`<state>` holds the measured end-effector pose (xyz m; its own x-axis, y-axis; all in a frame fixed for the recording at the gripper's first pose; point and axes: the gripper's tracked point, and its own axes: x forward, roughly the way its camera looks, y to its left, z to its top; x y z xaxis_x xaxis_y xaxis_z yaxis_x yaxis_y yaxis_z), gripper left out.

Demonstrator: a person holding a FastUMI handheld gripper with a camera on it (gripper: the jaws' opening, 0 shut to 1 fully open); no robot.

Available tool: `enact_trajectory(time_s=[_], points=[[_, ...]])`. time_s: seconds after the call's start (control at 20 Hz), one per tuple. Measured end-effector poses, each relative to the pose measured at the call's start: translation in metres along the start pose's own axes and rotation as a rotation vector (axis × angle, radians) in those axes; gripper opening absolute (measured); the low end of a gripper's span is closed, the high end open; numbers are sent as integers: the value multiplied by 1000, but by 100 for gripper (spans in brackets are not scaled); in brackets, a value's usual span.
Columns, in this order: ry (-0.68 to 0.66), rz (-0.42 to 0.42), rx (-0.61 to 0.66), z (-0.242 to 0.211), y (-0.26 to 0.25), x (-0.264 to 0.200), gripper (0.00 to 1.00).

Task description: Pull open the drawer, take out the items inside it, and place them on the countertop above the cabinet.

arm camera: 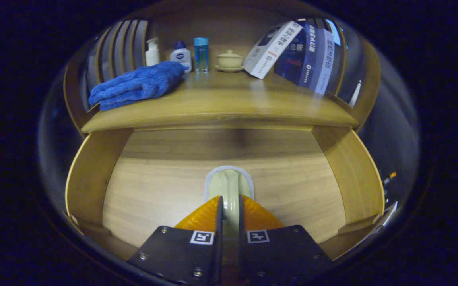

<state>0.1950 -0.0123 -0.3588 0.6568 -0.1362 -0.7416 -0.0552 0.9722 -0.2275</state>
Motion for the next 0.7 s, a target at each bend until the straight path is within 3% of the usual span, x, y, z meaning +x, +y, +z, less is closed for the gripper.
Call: enact_trajectory(time_s=[0.05,0.4,0.7], points=[[-6,-7,-9,-1,1,-4,10],[-135,74,27,23,14,-56,10],[-267,81,23,61,11,-114,9]])
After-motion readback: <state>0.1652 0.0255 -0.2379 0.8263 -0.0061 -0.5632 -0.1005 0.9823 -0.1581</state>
